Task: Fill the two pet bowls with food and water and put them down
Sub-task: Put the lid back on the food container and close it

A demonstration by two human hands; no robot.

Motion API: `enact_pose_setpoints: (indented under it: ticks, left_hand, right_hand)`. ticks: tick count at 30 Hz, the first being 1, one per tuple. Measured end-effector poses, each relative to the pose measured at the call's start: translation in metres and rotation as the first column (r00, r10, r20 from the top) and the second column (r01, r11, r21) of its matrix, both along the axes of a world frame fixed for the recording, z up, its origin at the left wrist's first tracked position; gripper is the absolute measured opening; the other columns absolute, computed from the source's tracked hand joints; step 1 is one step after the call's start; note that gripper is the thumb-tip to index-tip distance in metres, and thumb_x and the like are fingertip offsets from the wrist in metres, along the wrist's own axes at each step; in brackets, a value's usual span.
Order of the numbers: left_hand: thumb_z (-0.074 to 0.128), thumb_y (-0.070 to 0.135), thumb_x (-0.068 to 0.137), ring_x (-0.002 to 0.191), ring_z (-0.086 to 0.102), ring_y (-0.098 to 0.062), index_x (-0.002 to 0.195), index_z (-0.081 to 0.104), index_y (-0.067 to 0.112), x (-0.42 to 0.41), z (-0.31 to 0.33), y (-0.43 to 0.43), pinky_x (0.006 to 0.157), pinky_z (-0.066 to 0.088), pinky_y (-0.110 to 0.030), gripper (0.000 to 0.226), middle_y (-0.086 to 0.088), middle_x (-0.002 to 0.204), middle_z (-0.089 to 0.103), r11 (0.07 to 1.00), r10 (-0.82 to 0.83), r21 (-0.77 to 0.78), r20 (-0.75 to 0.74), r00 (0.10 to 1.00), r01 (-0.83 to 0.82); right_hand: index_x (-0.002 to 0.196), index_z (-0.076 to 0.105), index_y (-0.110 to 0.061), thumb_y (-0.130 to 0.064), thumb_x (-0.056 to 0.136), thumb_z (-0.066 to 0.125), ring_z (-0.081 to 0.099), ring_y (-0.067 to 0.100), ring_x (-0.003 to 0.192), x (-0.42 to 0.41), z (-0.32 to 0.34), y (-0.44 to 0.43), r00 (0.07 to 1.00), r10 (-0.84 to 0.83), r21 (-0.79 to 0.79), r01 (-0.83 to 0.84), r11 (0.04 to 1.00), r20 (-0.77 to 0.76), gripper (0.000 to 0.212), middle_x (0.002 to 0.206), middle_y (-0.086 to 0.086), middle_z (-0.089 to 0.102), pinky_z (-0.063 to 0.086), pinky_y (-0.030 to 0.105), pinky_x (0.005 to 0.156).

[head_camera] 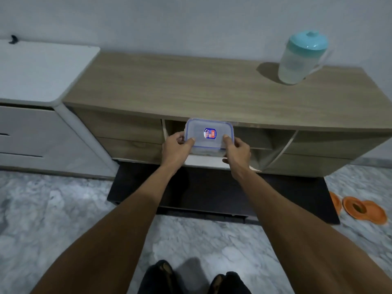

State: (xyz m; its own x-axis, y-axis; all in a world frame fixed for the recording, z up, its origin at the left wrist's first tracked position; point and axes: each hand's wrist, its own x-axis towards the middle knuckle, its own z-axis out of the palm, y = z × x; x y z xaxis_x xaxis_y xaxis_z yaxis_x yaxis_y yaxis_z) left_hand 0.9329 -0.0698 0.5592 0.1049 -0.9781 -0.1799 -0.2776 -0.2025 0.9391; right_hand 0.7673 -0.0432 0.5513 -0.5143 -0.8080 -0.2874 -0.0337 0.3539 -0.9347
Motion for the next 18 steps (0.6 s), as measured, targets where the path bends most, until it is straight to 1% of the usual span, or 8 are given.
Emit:
enact_pose_setpoints:
  ticks: [3, 5, 8, 9, 13, 14, 16, 18]
  left_hand:
    - [0.070, 0.025, 0.087, 0.096, 0.068, -0.014, 0.121, 0.067, 0.015, 0.011, -0.045, -0.012, 0.087, 0.058, -0.034, 0.035, 0.002, 0.103, 0.070, 1.000, -0.021, -0.023, 0.002, 1.000, 0.021]
    - [0.070, 0.024, 0.087, 0.098, 0.068, -0.016, 0.122, 0.064, 0.015, 0.015, -0.076, -0.023, 0.083, 0.058, -0.032, 0.037, -0.003, 0.110, 0.070, 0.998, -0.023, -0.052, -0.002, 1.000, 0.023]
    - [0.072, 0.020, 0.087, 0.086, 0.066, -0.010, 0.122, 0.057, 0.006, 0.016, -0.116, -0.045, 0.060, 0.051, -0.012, 0.041, -0.009, 0.111, 0.069, 0.994, 0.007, -0.104, -0.038, 0.999, -0.011]
    - [0.073, 0.020, 0.087, 0.087, 0.066, -0.010, 0.123, 0.056, 0.005, 0.015, -0.127, -0.053, 0.059, 0.049, -0.010, 0.043, -0.009, 0.111, 0.068, 0.993, 0.018, -0.118, -0.055, 0.998, -0.024]
    - [0.070, 0.022, 0.091, 0.099, 0.065, -0.010, 0.134, 0.050, 0.005, 0.014, -0.162, -0.088, 0.074, 0.055, -0.016, 0.051, -0.002, 0.114, 0.063, 0.986, -0.022, -0.168, -0.111, 0.994, 0.003]
    - [0.068, 0.023, 0.092, 0.105, 0.063, -0.011, 0.139, 0.046, 0.006, 0.014, -0.170, -0.097, 0.084, 0.056, -0.020, 0.055, -0.004, 0.121, 0.062, 0.985, -0.036, -0.171, -0.118, 0.992, 0.016]
    - [0.066, 0.026, 0.094, 0.130, 0.052, -0.019, 0.148, 0.037, 0.006, 0.013, -0.178, -0.114, 0.107, 0.047, -0.030, 0.065, -0.011, 0.144, 0.051, 0.984, -0.028, -0.179, -0.116, 0.993, 0.007]
    - [0.063, 0.028, 0.095, 0.142, 0.039, -0.021, 0.153, 0.026, 0.005, 0.011, -0.185, -0.129, 0.115, 0.036, -0.031, 0.073, -0.013, 0.156, 0.037, 0.985, -0.006, -0.172, -0.117, 0.993, -0.014]
  right_hand:
    - [0.090, 0.067, -0.025, -0.041, 0.091, 0.061, 0.067, 0.027, 0.084, 0.011, -0.046, -0.016, 1.000, 0.003, -0.022, -0.004, 1.000, -0.018, 0.016, 0.088, 0.002, 0.068, 0.061, 0.039, 0.066]
    - [0.079, 0.064, -0.029, -0.042, 0.090, 0.060, 0.067, 0.026, 0.083, 0.015, -0.076, -0.029, 1.000, 0.005, -0.035, -0.006, 0.999, -0.028, 0.017, 0.084, -0.001, 0.067, 0.062, 0.044, 0.071]
    - [0.069, 0.062, -0.028, -0.048, 0.086, 0.061, 0.068, 0.025, 0.081, 0.016, -0.117, -0.055, 0.998, -0.026, -0.064, 0.022, 0.998, -0.063, 0.026, 0.076, -0.003, 0.067, 0.060, 0.050, 0.079]
    - [0.067, 0.062, -0.027, -0.051, 0.085, 0.061, 0.068, 0.026, 0.082, 0.016, -0.129, -0.064, 0.996, -0.037, -0.074, 0.031, 0.997, -0.080, 0.030, 0.076, -0.001, 0.067, 0.059, 0.051, 0.080]
    - [0.068, 0.061, -0.025, -0.058, 0.084, 0.057, 0.068, 0.030, 0.086, 0.016, -0.163, -0.103, 0.987, -0.033, -0.123, 0.014, 0.992, -0.155, 0.037, 0.082, 0.005, 0.069, 0.058, 0.051, 0.082]
    - [0.071, 0.062, -0.023, -0.056, 0.087, 0.056, 0.068, 0.030, 0.087, 0.016, -0.168, -0.112, 0.984, -0.026, -0.136, 0.002, 0.991, -0.175, 0.037, 0.083, 0.007, 0.069, 0.057, 0.049, 0.083]
    - [0.088, 0.067, -0.017, -0.052, 0.092, 0.052, 0.065, 0.030, 0.093, 0.016, -0.174, -0.129, 0.976, -0.001, -0.143, -0.031, 0.989, -0.217, 0.038, 0.093, 0.011, 0.069, 0.054, 0.044, 0.086]
    - [0.102, 0.063, -0.011, -0.047, 0.094, 0.052, 0.063, 0.029, 0.098, 0.015, -0.181, -0.147, 0.970, 0.016, -0.132, -0.049, 0.990, -0.242, 0.039, 0.104, 0.011, 0.067, 0.052, 0.041, 0.088]
